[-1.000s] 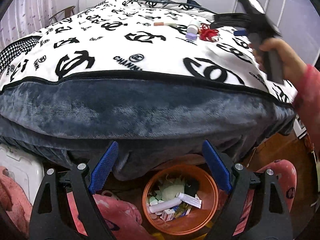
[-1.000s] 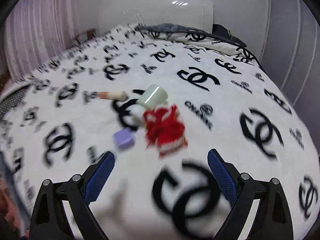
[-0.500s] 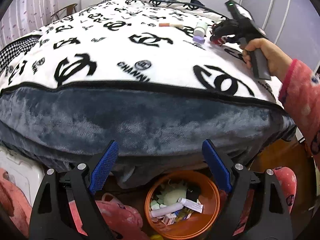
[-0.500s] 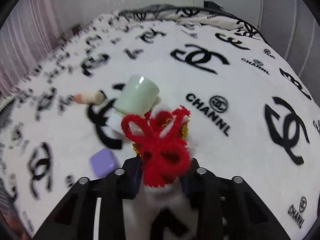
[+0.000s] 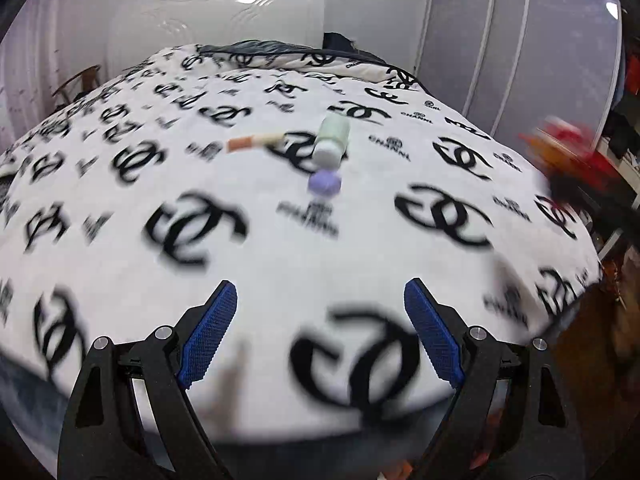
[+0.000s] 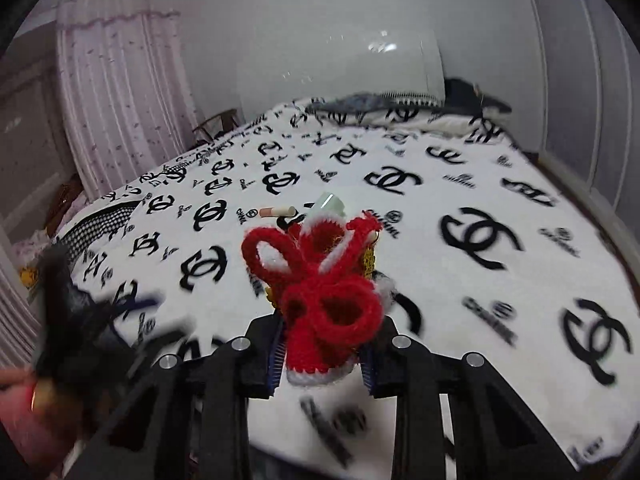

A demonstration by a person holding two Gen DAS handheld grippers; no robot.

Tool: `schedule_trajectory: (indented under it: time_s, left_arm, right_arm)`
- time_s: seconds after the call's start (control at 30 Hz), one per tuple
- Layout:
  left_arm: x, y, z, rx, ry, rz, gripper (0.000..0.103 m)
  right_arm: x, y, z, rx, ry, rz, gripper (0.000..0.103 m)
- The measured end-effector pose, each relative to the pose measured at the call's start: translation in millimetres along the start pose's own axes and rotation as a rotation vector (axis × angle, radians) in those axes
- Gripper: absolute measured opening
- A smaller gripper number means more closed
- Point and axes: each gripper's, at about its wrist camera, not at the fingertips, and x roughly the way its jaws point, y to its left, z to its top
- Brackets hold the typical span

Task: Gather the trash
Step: 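Grasp the purple square case with the left tool while the right tool holds the ornament, then carry the purple case and red ornament to the orange bowl and release them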

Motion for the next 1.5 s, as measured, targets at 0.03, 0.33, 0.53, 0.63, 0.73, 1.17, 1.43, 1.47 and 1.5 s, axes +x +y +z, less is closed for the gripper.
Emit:
schedule_trajectory:
  time_s: [0.03,0.33,0.53,0.63,0.73,1.17,1.43,1.47,1.5]
  left_arm:
    - [16,-2,12,0.011,0.006,-0.010,0.084]
    - [125,-5,74,-0.009,0.059,0.019,0.083]
    - [169,4,80,-0.072,0.142,0.085,0.060]
    - [166,8,80,-0.091,0.129,0.070,0.040]
    - [162,16,79,-0.124,0.120,0.033,0.038]
    - [42,18,37,-0.037,-0.004,-0.061,0.038]
    - [-66,-4,-60,0.073,0.009,-0.131,0.038]
    - [-73,-5,-70,0.077,0.018,-0.128,0.038]
    - [-80,-7,-86,0.081,0.033,-0.123,0.038]
  right_arm:
    - [-9,-1,-6,0.002,-0.006,0.008,0.030]
    - [-51,-23,-61,0.083,0.009,0.081,0.031]
    - [-50,-34,-75,0.097,0.034,0.082,0.031]
    - [-49,-34,-79,0.099,0.038,0.093,0.031]
    - [-44,-30,-80,0.105,0.043,0.110,0.031]
    - [-51,8,-90,0.070,0.059,0.152,0.031]
    - [-53,55,-117,0.018,0.124,0.201,0.031]
    - [-52,62,-122,0.013,0.136,0.209,0.031]
    - [-50,68,-127,0.008,0.150,0.216,0.031]
